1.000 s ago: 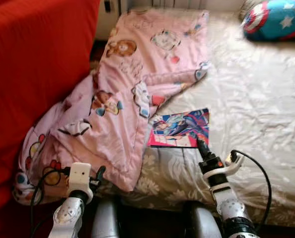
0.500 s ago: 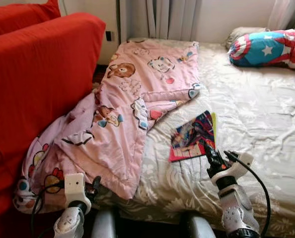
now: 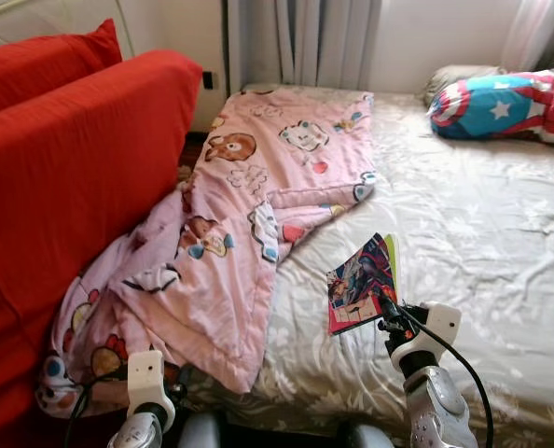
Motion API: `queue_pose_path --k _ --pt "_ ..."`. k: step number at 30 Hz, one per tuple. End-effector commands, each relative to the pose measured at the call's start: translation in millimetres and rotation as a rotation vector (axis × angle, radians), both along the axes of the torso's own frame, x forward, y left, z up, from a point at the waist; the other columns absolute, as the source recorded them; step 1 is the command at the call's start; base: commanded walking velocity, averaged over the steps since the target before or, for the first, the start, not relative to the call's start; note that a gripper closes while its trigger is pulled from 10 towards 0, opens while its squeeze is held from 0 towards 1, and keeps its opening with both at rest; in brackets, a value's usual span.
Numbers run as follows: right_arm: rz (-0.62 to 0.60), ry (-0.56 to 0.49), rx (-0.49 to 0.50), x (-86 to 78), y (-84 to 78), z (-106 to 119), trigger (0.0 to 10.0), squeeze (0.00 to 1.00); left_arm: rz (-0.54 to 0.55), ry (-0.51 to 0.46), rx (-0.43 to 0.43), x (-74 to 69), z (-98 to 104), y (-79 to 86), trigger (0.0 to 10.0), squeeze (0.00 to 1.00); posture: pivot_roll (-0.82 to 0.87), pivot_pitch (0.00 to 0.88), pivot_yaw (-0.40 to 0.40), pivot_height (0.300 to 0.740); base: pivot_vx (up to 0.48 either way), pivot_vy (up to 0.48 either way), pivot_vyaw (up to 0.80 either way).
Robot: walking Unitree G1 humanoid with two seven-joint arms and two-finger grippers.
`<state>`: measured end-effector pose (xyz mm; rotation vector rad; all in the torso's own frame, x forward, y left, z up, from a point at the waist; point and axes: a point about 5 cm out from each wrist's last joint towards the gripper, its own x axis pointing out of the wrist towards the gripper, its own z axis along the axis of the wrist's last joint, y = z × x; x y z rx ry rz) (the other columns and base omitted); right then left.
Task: Clean up the room
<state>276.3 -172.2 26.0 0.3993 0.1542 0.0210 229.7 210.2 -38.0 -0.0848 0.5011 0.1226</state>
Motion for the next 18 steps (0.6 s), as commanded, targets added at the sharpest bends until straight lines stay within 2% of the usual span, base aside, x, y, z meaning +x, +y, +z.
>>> queue_pose_path --k 1,5,8,12,18 --pt "-0.015 -0.059 -0.038 5.7 -4.2 11.2 10.0 0.0 -0.004 0.051 0.004 -6.6 -7.4 -1.7 10.0 0.0 0.01 0.0 -0.073 0.706 0.0 0.0 0.0" --pt "-0.022 -0.059 -0.043 5.9 -5.1 11.3 10.0 0.0 -0.008 0.082 0.009 -9.9 -11.0 -1.2 10.0 0.0 0.01 0.0 -0.078 0.721 0.0 0.0 0.0" --pt "-0.02 -0.037 -0.105 8.2 -5.8 10.9 10.0 0.0 -0.004 0.116 0.019 -12.9 -14.1 1.6 10.0 0.0 0.01 0.0 -0.085 0.721 0.0 0.0 0.0" --pt "-0.043 -0.045 -0.095 10.7 -7.0 13.3 10.0 0.0 0.005 0.124 0.02 -13.5 -14.4 4.5 10.0 0.0 0.01 0.0 -0.089 0.721 0.0 0.0 0.0" --pt "-0.069 -0.017 -0.113 11.3 -6.1 10.0 10.0 0.0 -0.003 0.18 0.038 -21.6 -20.9 5.4 10.0 0.0 0.01 0.0 -0.087 0.721 0.0 0.0 0.0"
